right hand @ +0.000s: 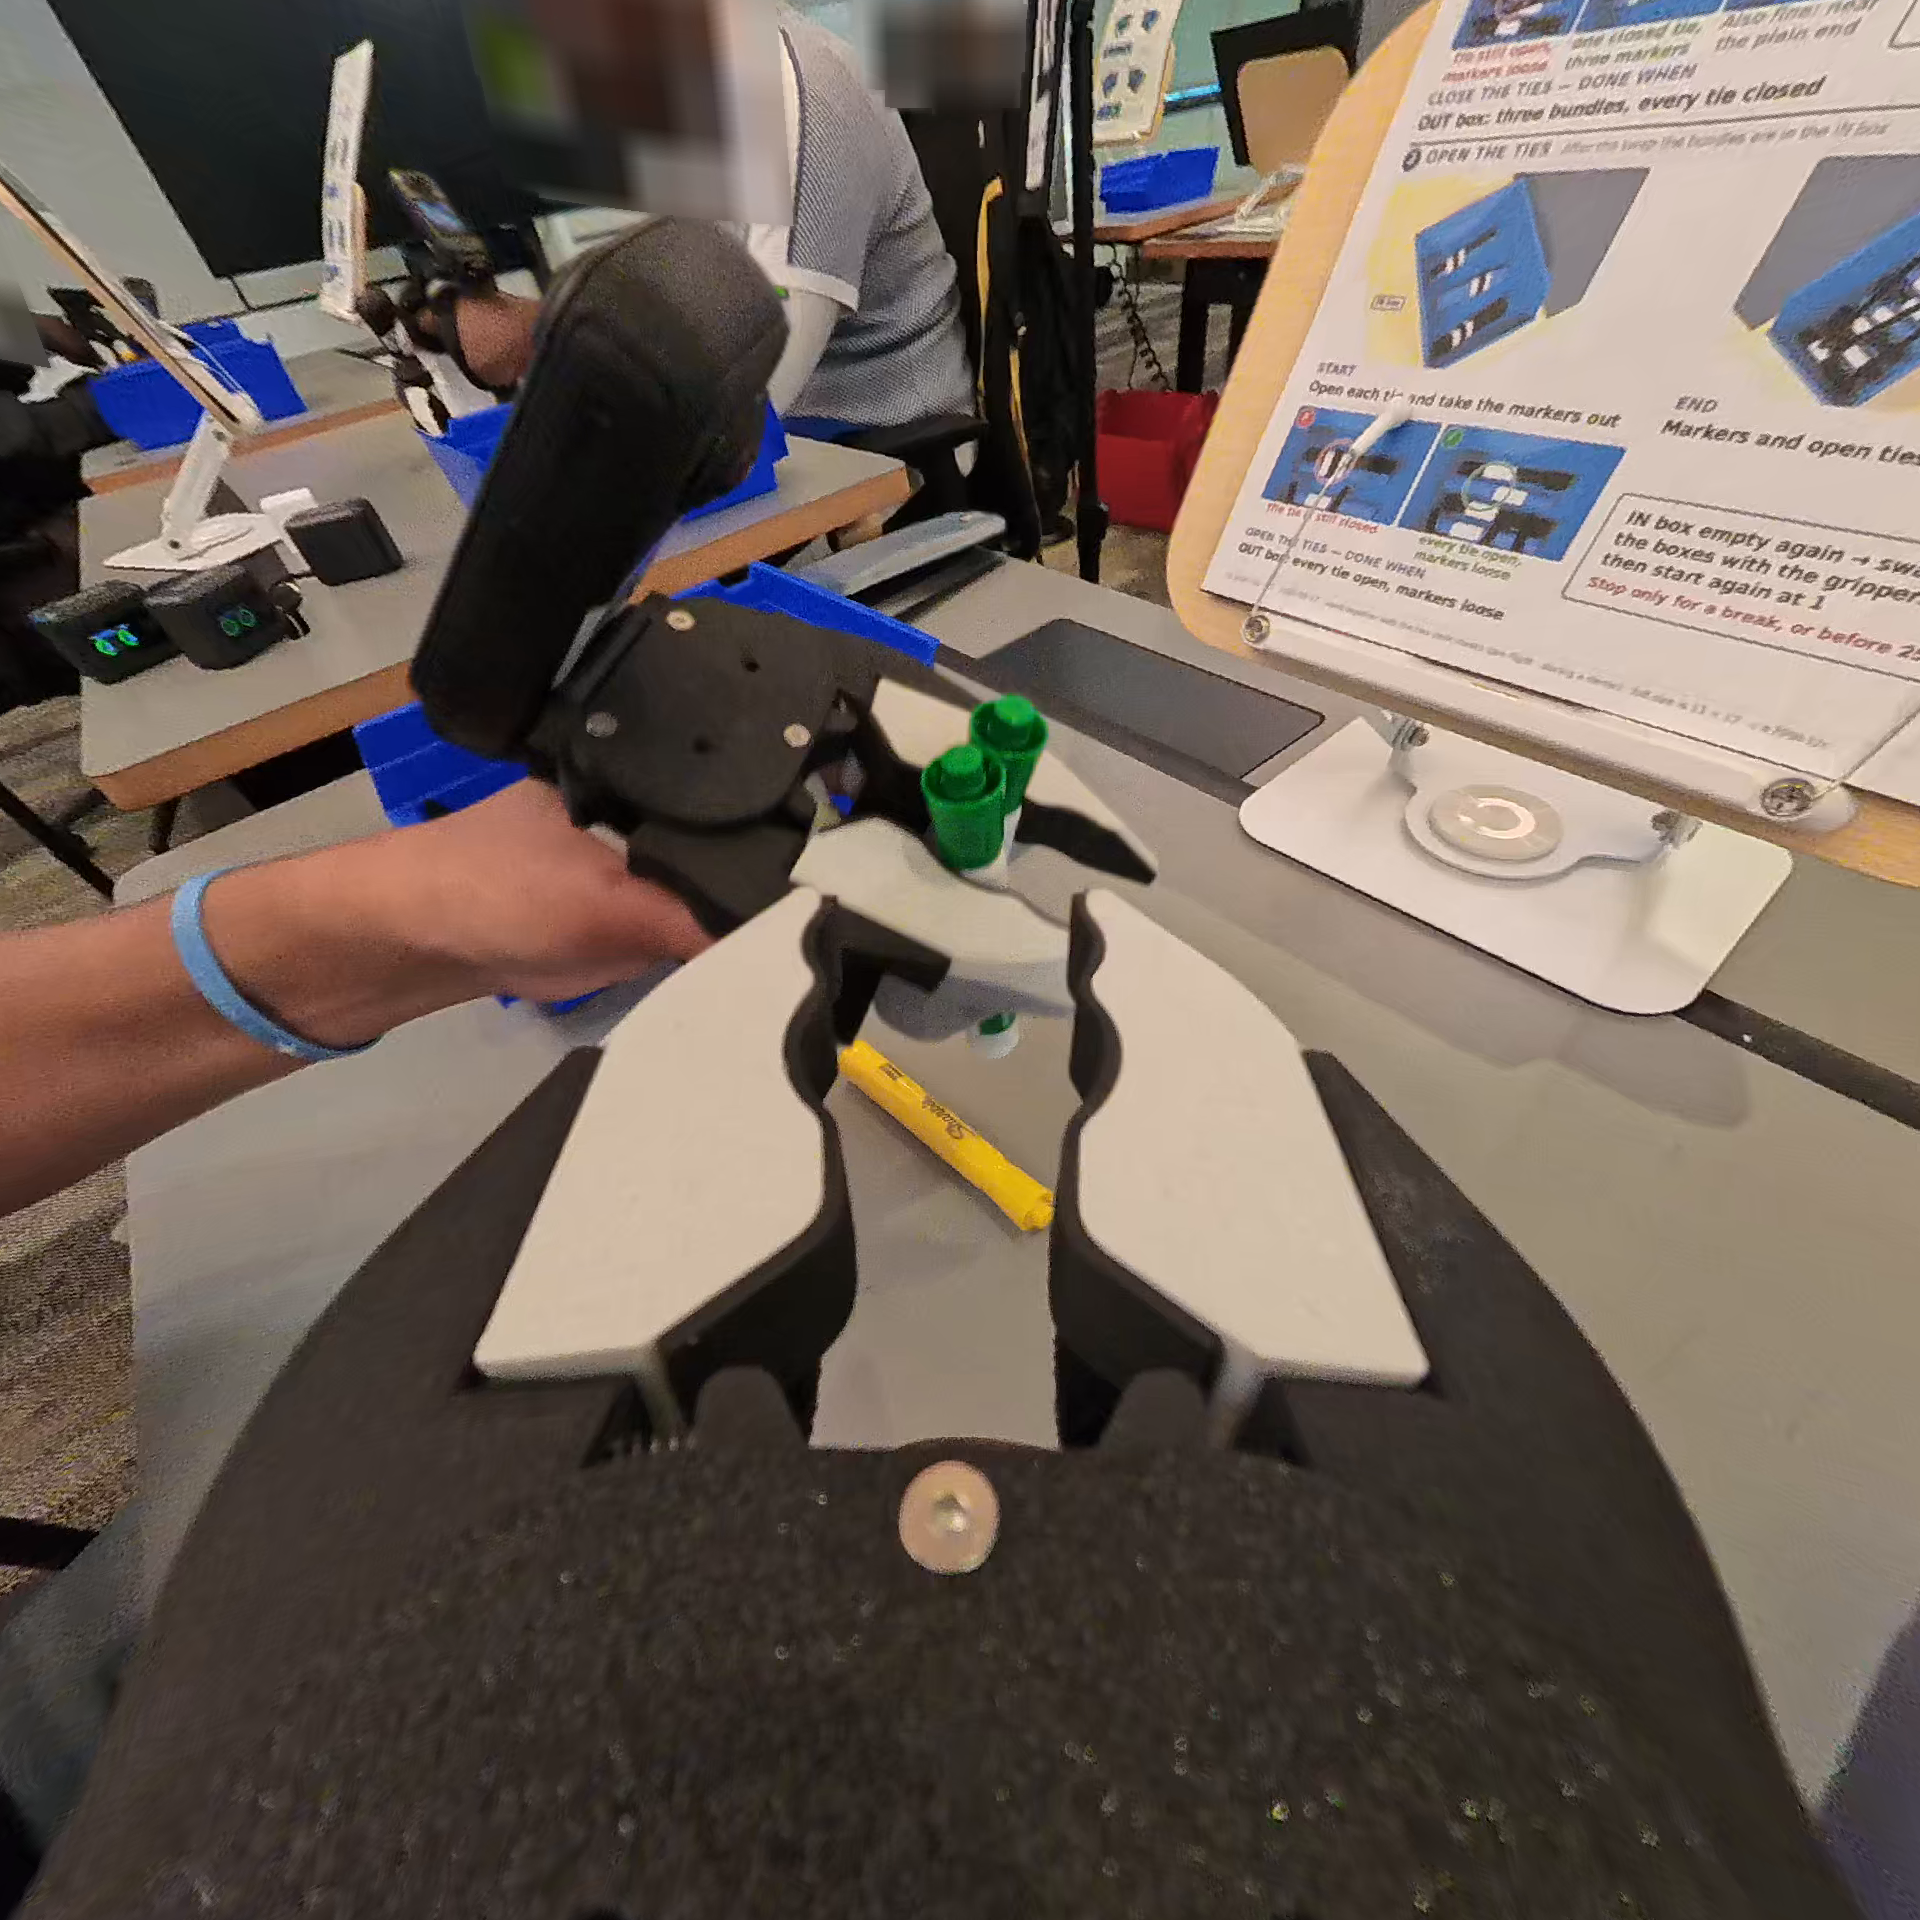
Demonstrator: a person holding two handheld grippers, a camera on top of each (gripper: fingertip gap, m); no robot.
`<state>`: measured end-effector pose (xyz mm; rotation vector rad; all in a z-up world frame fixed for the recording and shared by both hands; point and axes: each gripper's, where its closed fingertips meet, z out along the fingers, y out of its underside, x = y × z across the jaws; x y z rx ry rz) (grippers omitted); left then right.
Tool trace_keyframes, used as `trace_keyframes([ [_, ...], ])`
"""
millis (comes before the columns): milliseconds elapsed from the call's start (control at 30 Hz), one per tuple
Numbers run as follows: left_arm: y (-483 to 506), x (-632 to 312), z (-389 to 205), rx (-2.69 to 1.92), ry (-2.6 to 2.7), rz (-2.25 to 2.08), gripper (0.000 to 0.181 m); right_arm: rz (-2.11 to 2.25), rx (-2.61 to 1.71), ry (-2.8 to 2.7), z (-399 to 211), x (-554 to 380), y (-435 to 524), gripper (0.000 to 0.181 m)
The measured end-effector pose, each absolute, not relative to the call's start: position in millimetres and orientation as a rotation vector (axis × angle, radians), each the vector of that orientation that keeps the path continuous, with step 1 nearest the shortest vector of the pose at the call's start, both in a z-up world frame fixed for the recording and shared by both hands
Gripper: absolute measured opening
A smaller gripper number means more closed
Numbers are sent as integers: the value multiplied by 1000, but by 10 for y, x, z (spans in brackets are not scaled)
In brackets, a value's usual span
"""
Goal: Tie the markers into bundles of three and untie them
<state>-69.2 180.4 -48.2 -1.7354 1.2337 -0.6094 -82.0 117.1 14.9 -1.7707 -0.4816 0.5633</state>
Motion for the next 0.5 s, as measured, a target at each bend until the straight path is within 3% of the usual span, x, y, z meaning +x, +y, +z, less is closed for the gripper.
trace_keyframes([
  [300,1502,-536,-630,-1694,1356,-521,40,553,-1895,-438,-69,-895,1256,39],
  [500,1429,-526,-651,-1693,1372,-524,39,639,-1924,-434,-120,-922,1202,20],
])
